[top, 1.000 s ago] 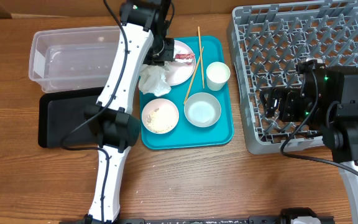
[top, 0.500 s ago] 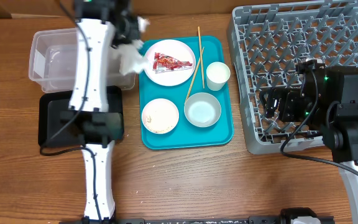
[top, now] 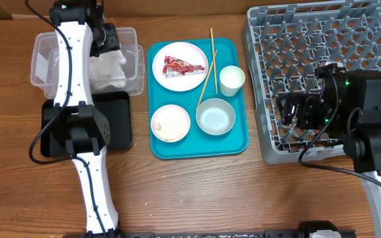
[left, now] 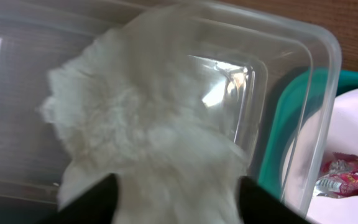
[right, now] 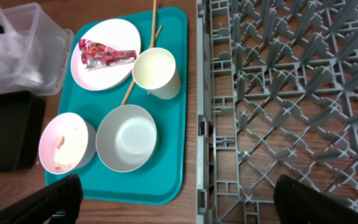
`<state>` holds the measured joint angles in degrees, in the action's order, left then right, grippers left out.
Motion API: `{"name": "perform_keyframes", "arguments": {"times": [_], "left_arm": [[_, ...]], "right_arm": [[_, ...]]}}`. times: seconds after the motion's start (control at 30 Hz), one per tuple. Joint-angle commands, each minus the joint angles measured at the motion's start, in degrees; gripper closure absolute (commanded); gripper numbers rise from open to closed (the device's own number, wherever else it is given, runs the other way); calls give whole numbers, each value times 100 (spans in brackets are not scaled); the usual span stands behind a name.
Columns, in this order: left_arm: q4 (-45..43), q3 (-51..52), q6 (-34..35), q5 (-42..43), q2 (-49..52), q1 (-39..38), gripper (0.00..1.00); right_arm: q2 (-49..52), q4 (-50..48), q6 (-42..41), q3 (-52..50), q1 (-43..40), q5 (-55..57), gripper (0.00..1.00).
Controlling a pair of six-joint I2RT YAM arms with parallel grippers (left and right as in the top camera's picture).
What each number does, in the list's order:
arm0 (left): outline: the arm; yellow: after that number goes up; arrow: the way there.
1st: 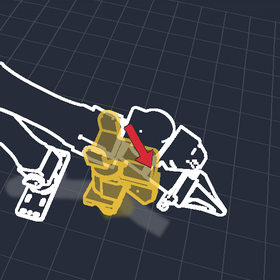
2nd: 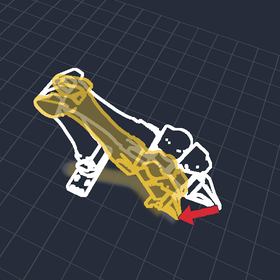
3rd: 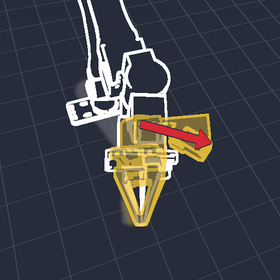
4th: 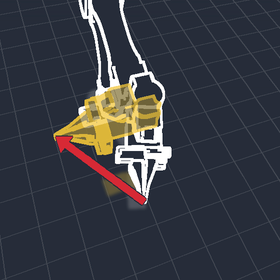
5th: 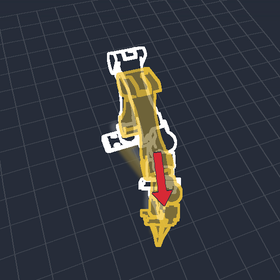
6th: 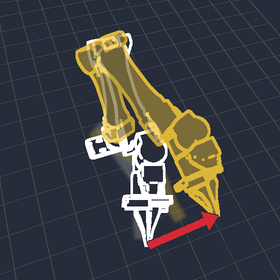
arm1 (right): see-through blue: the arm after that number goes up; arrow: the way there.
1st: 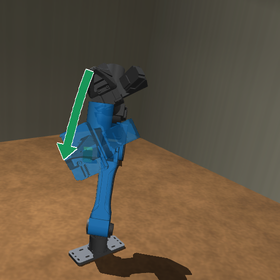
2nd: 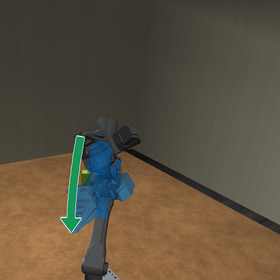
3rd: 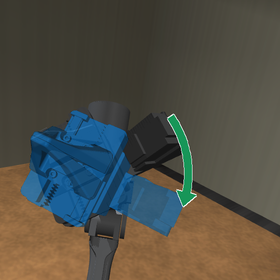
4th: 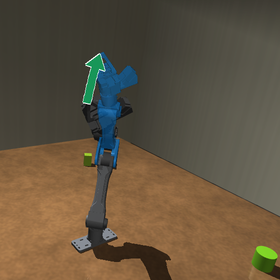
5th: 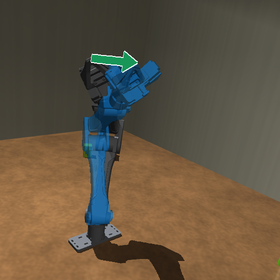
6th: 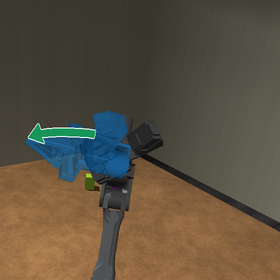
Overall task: Sort waste into correct bins and load items into the dishwasher
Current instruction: 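Grasp the white tissue with the left gripper and drop it in the clear bin, then grasp the red wrapper on the plate with the left gripper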
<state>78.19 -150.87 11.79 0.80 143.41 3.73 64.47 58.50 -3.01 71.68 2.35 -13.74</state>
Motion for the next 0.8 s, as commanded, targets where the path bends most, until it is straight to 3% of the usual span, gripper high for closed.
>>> {"name": "perform_keyframes", "arguments": {"times": [0.0,0.1,0.23,0.53,0.67,0.77], "left_arm": [[24,-175,-166,107,-111,-72,2],[103,-691,-221,629,-186,-149,0],[48,-1174,-953,1429,-195,-420,4],[-643,-319,-2463,610,-15,-1766,0],[-1132,264,-3023,-11,-15,-2072,0],[-1488,632,-3344,59,-15,-2103,0]], "right_arm": [[-15,-61,-24,151,26,-55,0],[-15,-107,-24,151,26,-57,0],[-15,-96,-24,151,26,-98,0],[-15,-94,-24,151,26,-186,0],[-15,-66,-24,151,26,-251,0],[-15,0,-24,151,26,-339,0]]}}
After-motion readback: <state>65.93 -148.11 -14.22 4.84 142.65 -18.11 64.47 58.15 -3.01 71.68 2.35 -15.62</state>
